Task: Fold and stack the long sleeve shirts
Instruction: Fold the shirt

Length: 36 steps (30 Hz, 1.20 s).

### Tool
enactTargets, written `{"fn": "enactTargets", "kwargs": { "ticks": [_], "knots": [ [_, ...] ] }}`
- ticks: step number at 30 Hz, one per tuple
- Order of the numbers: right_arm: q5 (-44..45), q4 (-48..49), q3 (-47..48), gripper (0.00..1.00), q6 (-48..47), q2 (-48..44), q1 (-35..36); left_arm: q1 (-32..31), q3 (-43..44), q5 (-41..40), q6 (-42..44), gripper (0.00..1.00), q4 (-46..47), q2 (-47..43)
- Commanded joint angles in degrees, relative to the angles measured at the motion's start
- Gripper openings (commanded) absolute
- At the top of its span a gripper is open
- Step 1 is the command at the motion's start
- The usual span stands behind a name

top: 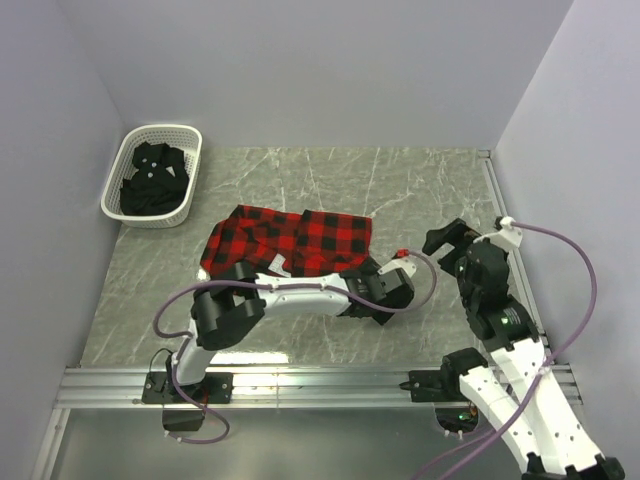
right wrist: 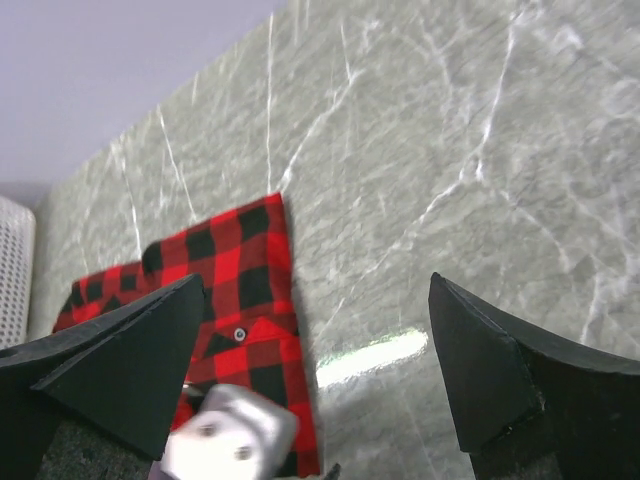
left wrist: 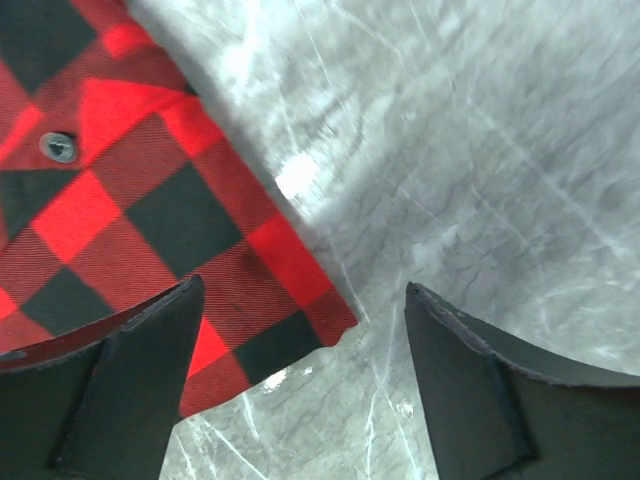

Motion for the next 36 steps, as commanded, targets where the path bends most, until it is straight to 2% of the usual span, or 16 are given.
{"fn": "enactTargets", "kwargs": {
  "ticks": [1,9,15,16,18,19,21,22,23,28,32,36],
  "knots": [
    [5.14,1.51,-1.32,1.0,1.06,-3.3,-0.36,-1.35,4.04,-3.8,2.1,0.86,-2.59,2.07],
    [5.94,2.47,-2.72,1.0,1.23,-3.31,-0.37,-1.53,3.61,-6.43,0.52,0.74,-5.22,6.73],
    [4.18,4.23,-3.34,0.99,1.5,-0.94,-0.28,-1.53,2.47,-7.58,-0.8,0.47,-5.93,7.44],
    [4.09,4.49,-3.43,0.99,1.67,-0.76,-0.36,-1.53,2.47,-7.75,-0.98,0.37,-5.93,7.26],
    [3.48,5.46,-3.96,0.99,1.94,-0.32,-0.45,-1.36,2.55,-8.28,-1.33,0.28,-6.19,7.09],
    [3.22,5.81,-4.13,0.99,1.94,-0.14,-0.45,-1.18,2.55,-8.19,-1.5,0.2,-6.28,7.0],
    [2.17,6.95,-4.57,0.99,2.11,0.73,-0.54,-0.83,2.12,-8.02,-1.85,0.12,-6.28,6.56],
    [0.51,7.39,-4.66,0.99,2.12,1.09,-0.8,-0.74,1.94,-7.93,-2.03,0.04,-6.2,5.86],
    [-0.38,7.75,-4.75,0.99,2.2,2.22,-0.89,-0.65,1.68,-7.84,-2.21,0.01,-6.28,5.42],
    [-7.31,11.17,-6.15,1.0,4.57,5.83,-2.65,1.28,-0.26,-2.85,-4.67,0.0,-4.53,0.33],
    [-17.33,15.21,-7.38,1.0,7.82,11.18,-6.59,3.04,-2.45,1.82,-6.95,0.0,-2.25,-3.63],
    [-28.15,24.09,-10.98,1.0,12.04,16.11,-9.85,4.62,-5.44,5.34,-8.8,0.0,0.92,-6.8]
  ]
}}
